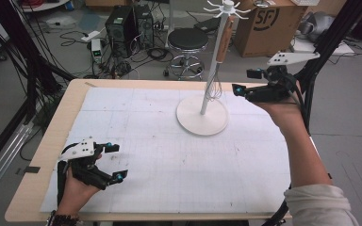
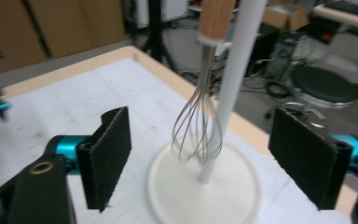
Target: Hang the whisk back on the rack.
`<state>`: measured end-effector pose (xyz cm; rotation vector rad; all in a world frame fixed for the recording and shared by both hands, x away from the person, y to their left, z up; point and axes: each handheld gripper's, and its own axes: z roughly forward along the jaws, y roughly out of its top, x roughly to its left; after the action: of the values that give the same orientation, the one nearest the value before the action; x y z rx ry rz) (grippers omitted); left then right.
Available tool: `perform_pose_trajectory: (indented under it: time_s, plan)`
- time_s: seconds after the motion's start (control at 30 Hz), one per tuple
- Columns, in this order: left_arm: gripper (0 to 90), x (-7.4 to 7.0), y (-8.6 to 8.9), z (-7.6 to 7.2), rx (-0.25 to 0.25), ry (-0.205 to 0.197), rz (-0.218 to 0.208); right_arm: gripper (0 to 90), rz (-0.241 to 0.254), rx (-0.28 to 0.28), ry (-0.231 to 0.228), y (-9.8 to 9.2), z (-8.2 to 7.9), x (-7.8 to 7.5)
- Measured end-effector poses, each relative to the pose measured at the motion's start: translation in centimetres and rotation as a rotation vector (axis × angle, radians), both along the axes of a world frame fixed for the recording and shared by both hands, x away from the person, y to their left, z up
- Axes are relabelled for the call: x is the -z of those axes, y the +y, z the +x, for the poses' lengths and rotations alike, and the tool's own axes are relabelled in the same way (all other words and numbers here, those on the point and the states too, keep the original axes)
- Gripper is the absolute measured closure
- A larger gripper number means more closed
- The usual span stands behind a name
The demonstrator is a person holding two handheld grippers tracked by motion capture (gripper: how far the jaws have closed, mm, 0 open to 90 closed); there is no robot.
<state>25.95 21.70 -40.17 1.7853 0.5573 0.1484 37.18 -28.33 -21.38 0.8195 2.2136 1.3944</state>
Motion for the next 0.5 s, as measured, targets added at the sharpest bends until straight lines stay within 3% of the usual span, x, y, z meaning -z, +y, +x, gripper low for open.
perform_pose_trajectory:
  time_s: [0.17, 0.5]
  plan:
    - [1.7, 0.0, -0.1, 0.0, -0.001, 0.000, 0.000, 14.4, 0.035, -0.044, 0.005, -0.7, -1.0, 1.3]
    - [1.7, 0.1, 0.0, 0.0, -0.006, 0.001, 0.004, 5.3, 0.055, -0.111, 0.007, -1.0, -3.0, 4.1]
